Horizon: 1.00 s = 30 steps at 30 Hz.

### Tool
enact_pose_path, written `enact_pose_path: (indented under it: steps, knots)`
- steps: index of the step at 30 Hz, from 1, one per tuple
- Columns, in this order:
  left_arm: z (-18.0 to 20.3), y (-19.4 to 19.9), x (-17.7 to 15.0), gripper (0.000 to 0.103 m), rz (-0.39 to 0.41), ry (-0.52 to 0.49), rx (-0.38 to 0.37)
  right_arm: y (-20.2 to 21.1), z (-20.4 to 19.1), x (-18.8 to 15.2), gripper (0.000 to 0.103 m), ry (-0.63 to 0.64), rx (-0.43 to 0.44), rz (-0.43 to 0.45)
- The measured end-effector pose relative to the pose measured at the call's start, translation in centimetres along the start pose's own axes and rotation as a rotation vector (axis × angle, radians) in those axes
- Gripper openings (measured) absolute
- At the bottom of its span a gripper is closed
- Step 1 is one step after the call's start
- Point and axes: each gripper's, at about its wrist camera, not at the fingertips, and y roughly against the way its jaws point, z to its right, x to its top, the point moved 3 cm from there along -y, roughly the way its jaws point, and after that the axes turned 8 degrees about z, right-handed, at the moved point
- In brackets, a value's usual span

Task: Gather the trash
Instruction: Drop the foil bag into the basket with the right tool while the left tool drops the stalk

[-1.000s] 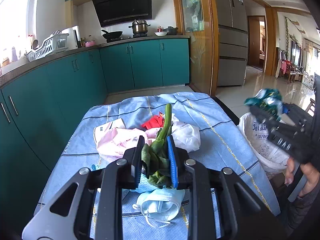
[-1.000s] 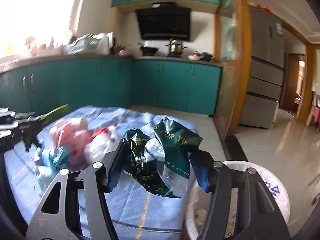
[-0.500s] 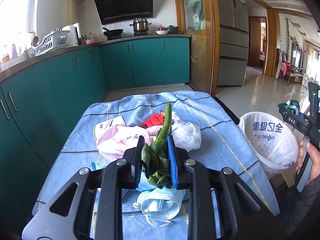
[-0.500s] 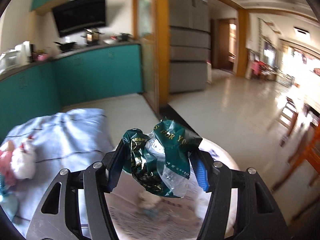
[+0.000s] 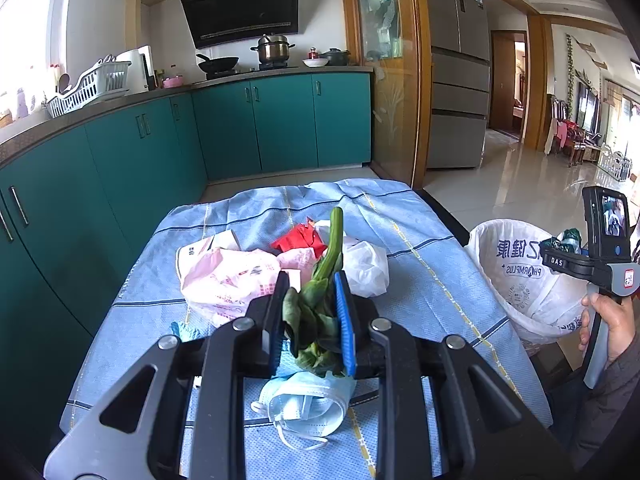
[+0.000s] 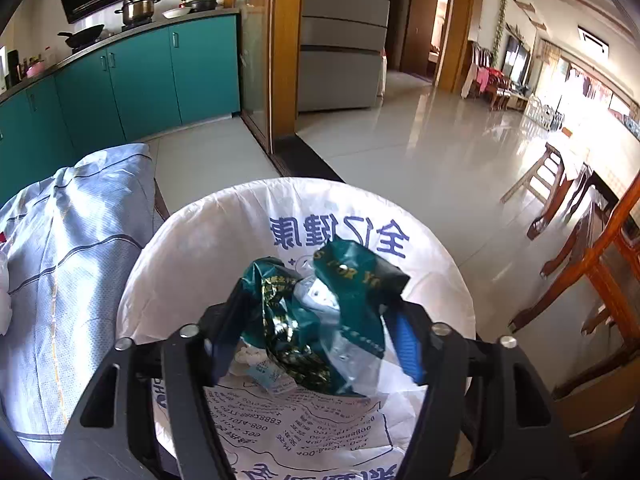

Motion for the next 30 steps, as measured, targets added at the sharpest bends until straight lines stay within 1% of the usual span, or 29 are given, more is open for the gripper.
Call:
enact_pose_path:
  steps: [3, 5, 10, 13, 19, 22, 26, 27, 30]
  knots:
    - [0.3, -0.2, -0.1, 0.024, -0.006, -0.002, -0.007, 0.2, -0.7, 0.1, 0.070, 0.000, 0.002, 0.017]
    - [0.6, -0.4, -0.1, 0.024, -0.012, 0.001, -0.016, 0.6, -0.4, 0.3, 0.076, -0.008, -0.002, 0.035]
    - [2.4, -1.7, -0.5, 0.024, -0.046, 0.003, -0.089, 2.2, 0.5, 1.3, 0.084, -0.056, -0.005, 0.108]
    - [4.1, -2.9, -0.6, 0.024, -0.076, 0.015, -0.143, 2.6, 0.9, 1.5, 0.091, -0.070, -0.029, 0.125]
    - [9.5, -5.8, 0.2, 0.024, -0.098, 0.013, -0.263, 3.2, 2.2, 1.8, 0.093, -0.115, -0.086, 0.161]
    - [12.4, -7.3, 0.5, 0.024, -0.122, -0.002, -0.319, 4.1, 4.0, 2.0, 0.095, -0.187, -0.136, 0.207]
    - [16.6, -9.3, 0.5, 0.024, -0.176, -0.010, -0.419, 5.2, 6.6, 1.8, 0.096, -0.297, -0.185, 0.257]
    - [17.6, -9.6, 0.5, 0.024, -0.184, -0.016, -0.435, 5.5, 7.2, 1.7, 0.096, -0.319, -0.195, 0.272]
    - [21.0, -10.4, 0.5, 0.024, -0.201, -0.048, -0.501, 5.6, 8.1, 1.5, 0.097, -0.346, -0.212, 0.291]
